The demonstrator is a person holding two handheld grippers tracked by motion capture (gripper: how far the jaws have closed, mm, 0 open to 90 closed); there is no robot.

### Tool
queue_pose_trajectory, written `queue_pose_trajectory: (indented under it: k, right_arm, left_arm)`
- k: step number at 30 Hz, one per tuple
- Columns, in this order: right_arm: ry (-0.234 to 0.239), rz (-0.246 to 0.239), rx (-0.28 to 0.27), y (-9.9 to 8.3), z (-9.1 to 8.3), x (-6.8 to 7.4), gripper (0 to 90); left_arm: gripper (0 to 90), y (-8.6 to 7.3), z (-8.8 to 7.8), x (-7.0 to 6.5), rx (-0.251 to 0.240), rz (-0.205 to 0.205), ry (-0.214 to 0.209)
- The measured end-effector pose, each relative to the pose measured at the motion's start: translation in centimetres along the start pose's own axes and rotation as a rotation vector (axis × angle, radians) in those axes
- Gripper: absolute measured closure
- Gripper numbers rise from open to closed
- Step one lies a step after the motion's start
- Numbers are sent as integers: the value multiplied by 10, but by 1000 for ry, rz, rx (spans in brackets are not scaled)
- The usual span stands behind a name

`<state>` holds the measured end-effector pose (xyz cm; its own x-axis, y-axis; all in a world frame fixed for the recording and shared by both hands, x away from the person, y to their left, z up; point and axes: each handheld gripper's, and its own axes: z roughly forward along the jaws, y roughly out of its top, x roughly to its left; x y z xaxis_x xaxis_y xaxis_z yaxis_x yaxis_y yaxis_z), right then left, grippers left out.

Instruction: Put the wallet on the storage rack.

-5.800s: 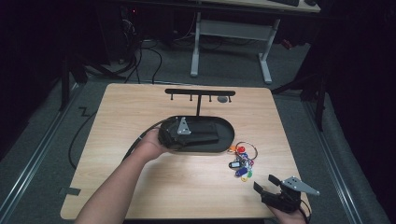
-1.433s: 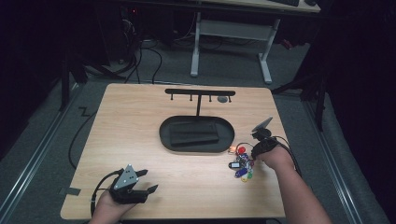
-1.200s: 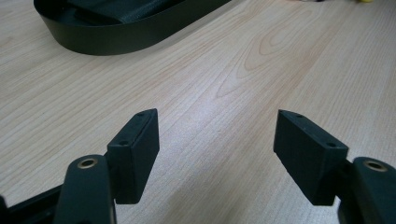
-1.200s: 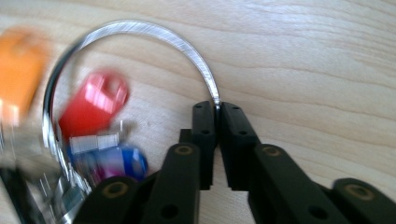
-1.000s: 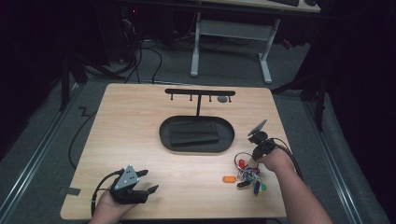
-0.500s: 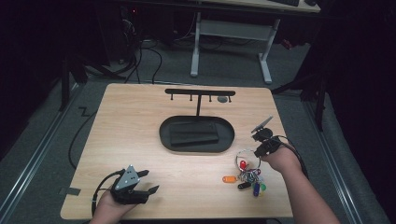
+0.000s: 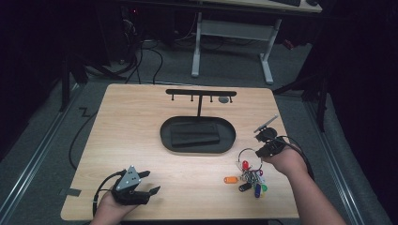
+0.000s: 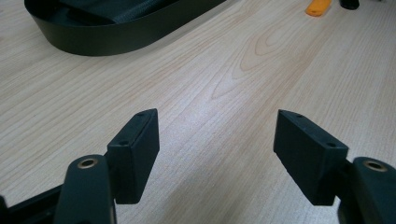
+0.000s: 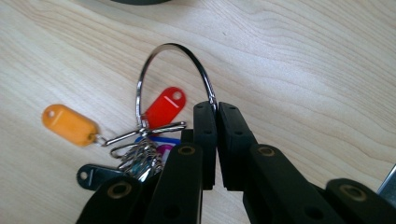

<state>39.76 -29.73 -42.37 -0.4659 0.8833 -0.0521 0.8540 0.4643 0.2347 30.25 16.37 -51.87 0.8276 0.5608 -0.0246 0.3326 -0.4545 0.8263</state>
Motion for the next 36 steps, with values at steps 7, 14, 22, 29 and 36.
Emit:
queue_pose_trajectory:
  k: [7,14,22,29,36]
  right_arm:
    - [23,-20,-16,1,-12,5,876]
    - [24,-52,-29,2,-26,12,878]
    - [19,-65,-40,3,-46,18,878]
    - [12,-76,-47,5,-61,21,879]
    - [12,-76,-64,7,-76,23,880]
  left_arm:
    - [319,0,1,-1,4,3,-2]
    - [319,-1,0,-1,0,-3,-2]
    - [319,-1,0,-1,6,-1,-6]
    - [318,-1,0,0,0,-4,-6]
    - [319,-1,0,0,-2,-6,-7]
